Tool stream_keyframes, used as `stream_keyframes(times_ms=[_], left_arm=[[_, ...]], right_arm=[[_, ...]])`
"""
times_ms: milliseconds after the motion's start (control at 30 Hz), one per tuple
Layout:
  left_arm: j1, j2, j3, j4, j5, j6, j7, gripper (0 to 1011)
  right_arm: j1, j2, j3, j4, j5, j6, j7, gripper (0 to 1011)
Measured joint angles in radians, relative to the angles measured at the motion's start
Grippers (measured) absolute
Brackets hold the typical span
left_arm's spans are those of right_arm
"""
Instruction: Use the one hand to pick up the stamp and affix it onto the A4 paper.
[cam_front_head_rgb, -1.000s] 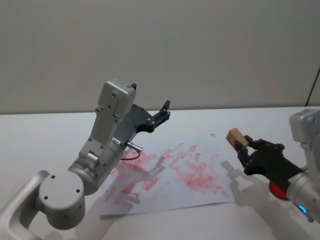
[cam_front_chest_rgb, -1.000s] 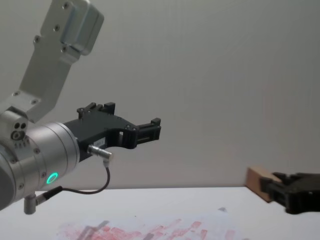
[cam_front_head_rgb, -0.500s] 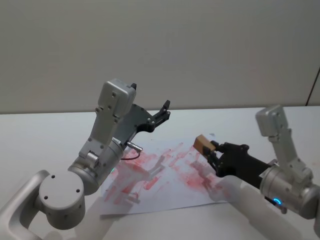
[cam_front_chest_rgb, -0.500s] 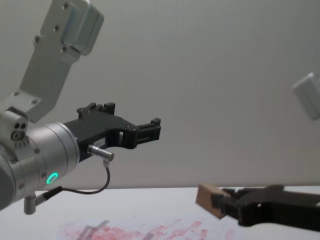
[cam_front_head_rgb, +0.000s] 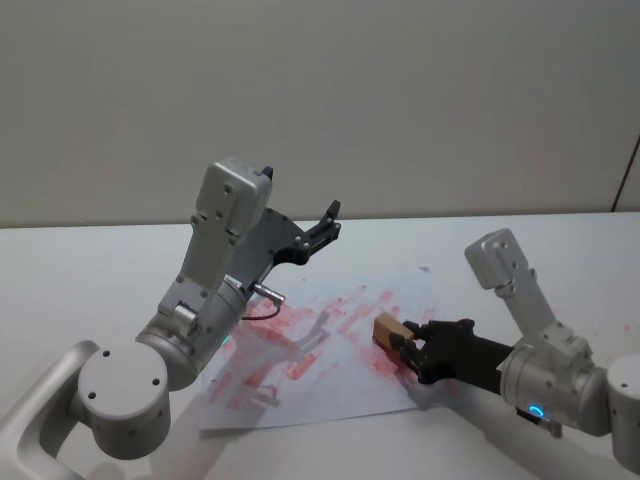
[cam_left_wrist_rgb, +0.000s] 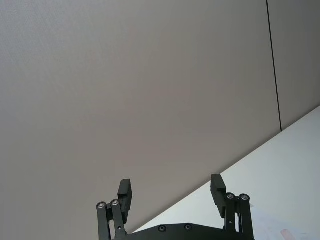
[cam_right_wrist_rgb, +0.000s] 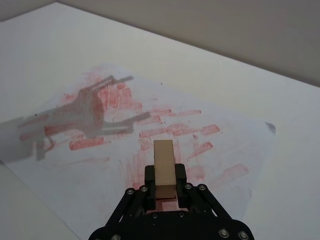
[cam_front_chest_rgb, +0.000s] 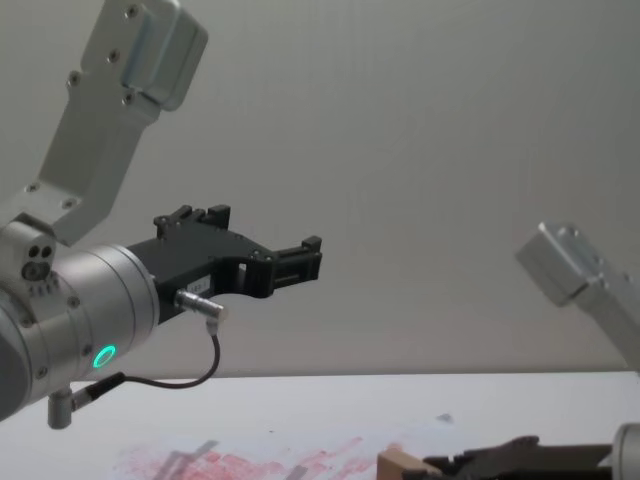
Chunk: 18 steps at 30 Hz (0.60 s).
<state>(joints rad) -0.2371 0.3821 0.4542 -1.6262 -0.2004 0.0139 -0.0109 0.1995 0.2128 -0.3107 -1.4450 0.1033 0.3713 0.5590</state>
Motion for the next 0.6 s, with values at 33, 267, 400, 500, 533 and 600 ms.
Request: stream_keyframes(times_ms=[33,267,400,500,533,600], left_arm=[[0.000,0.000,0.000,0.000,0.000,0.000,0.000,1001],[0.000,0.000,0.000,0.000,0.000,0.000,0.000,1001],[0.000,0.000,0.000,0.000,0.000,0.000,0.000,1001],[0.000,0.000,0.000,0.000,0.000,0.000,0.000,1001],[0.000,0.000,0.000,0.000,0.000,0.000,0.000,1001],[0.000,0.000,0.000,0.000,0.000,0.000,0.000,1001]], right_arm=[[0.002,0.000,-0.001,0.003,-0.003,0.003,0.002,213],[0.014,-0.003,-0.008,0.024,-0.022,0.010,0.009,213],[0.018,-0.005,-0.011,0.031,-0.029,-0.005,0.006,213],[0.020,-0.007,-0.013,0.034,-0.032,-0.016,0.002,213],[0.021,-0.007,-0.014,0.035,-0.034,-0.026,-0.001,213],[0.024,-0.009,-0.015,0.035,-0.034,-0.043,-0.006,213]])
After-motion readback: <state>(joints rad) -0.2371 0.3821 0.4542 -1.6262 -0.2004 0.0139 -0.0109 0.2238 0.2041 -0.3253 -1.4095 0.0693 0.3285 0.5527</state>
